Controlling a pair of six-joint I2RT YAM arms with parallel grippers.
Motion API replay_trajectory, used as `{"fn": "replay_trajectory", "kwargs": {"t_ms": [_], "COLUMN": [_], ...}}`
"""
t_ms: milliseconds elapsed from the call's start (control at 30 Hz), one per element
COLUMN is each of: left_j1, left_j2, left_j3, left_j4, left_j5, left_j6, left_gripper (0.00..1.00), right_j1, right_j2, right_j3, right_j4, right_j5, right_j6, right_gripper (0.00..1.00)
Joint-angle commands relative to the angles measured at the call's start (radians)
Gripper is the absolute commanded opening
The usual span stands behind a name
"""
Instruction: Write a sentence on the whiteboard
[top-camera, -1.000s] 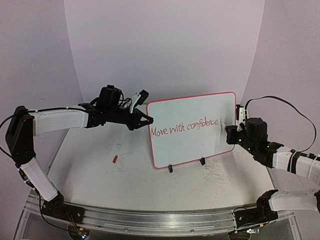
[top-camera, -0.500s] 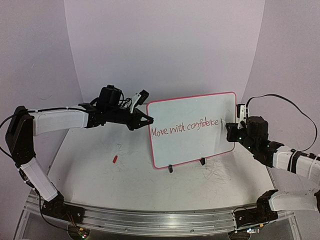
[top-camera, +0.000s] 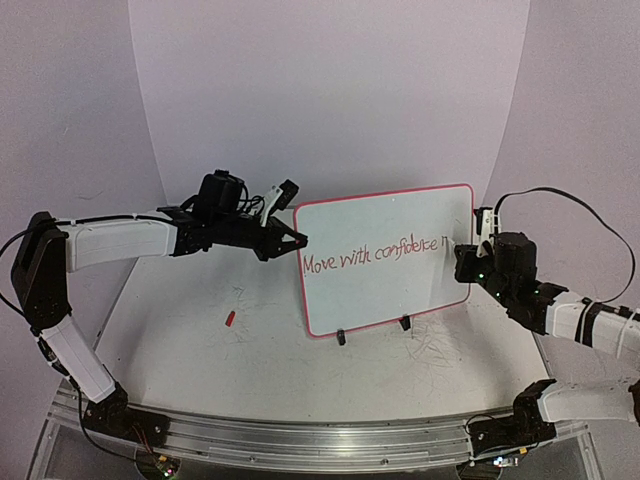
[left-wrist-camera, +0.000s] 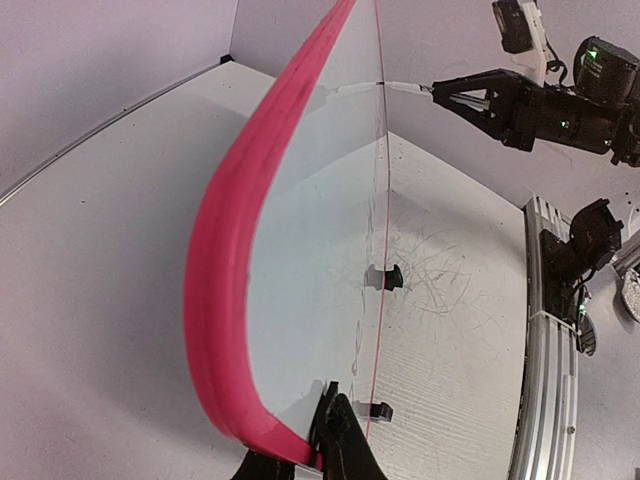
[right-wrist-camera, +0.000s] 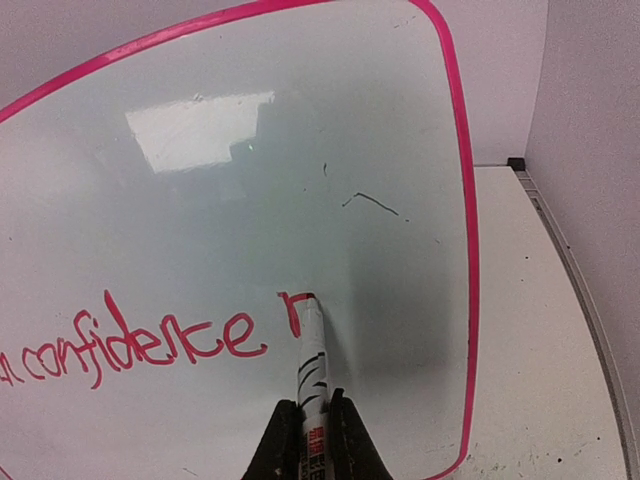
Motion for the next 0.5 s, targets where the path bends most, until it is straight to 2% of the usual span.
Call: {"fn": "replay_trajectory", "kwargs": {"t_ms": [0, 467], "left_j1": [0.001, 0.0], "left_j2": [0.028, 0.032], "left_j3": [-0.001, 0.001], "left_j4": [-0.101, -0.104], "left_j5": [-0.167, -0.169], "left_j6": [0.145, 0.147], "left_gripper": [0.0, 0.0], "right_j1": [-0.003, -0.003], "right_j2": [-0.006, -0.033], "right_j3": [0.022, -0.002], "right_j4": [-0.034, -0.065], "right_j5": [-0.005, -0.024], "right_j6": [0.014, 0.016], "right_gripper": [0.0, 0.0]}}
